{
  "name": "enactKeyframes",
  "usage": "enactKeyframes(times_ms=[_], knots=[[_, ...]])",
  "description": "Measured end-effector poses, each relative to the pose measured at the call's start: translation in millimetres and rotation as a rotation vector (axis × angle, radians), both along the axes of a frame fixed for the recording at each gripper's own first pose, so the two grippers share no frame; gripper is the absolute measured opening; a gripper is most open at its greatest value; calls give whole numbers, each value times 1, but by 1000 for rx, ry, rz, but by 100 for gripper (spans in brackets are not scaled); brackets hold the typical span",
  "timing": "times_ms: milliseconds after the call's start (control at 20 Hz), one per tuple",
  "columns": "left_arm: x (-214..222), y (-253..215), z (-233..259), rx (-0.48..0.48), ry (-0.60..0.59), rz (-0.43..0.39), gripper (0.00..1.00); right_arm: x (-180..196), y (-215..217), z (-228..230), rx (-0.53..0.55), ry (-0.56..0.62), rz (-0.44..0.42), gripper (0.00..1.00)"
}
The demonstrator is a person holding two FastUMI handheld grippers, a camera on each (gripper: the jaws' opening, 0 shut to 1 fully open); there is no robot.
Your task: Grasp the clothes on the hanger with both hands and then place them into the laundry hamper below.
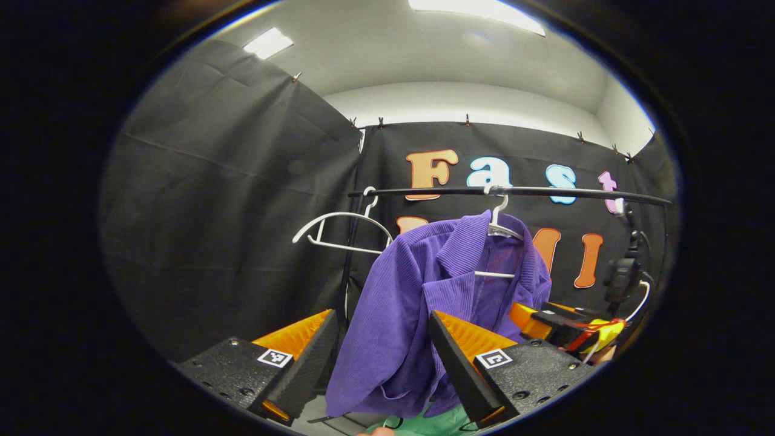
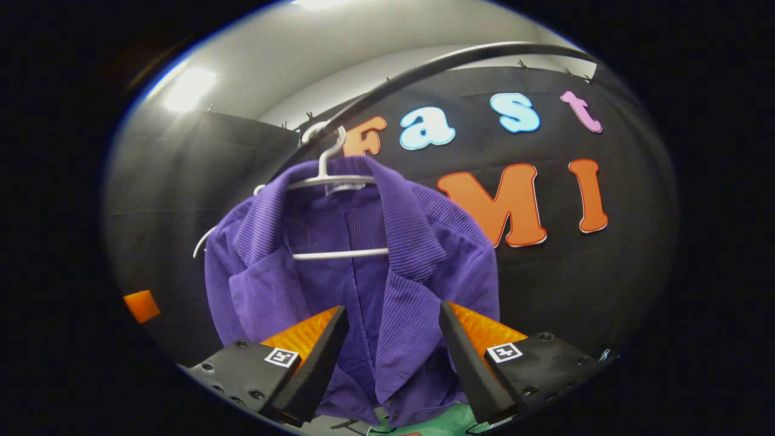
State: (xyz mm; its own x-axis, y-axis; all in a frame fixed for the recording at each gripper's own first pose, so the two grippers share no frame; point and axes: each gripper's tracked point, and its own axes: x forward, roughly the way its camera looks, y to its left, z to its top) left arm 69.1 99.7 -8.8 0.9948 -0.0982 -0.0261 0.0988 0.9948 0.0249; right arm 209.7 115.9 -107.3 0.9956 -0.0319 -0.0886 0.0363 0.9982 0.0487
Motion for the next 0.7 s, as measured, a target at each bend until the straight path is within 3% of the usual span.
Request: enactKeyframes(times_ms=[250, 400, 500, 600, 700], knots=[[-8, 10, -4, 8, 5, 13, 95, 44, -31, -38, -75, 41, -113, 97], [-14, 1, -12, 5, -3, 46, 91, 56, -53, -47, 8, 82, -96, 97], [-13, -13, -17, -3, -4, 48, 91, 48, -65, -39, 59, 71, -55, 56], [-8, -30, -28, -19, 14, 40, 92, 35, -83, -22, 39, 31, -52, 15], [1, -48, -40, -44, 36, 32, 92, 19, -84, -1, 5, -19, -6, 11]])
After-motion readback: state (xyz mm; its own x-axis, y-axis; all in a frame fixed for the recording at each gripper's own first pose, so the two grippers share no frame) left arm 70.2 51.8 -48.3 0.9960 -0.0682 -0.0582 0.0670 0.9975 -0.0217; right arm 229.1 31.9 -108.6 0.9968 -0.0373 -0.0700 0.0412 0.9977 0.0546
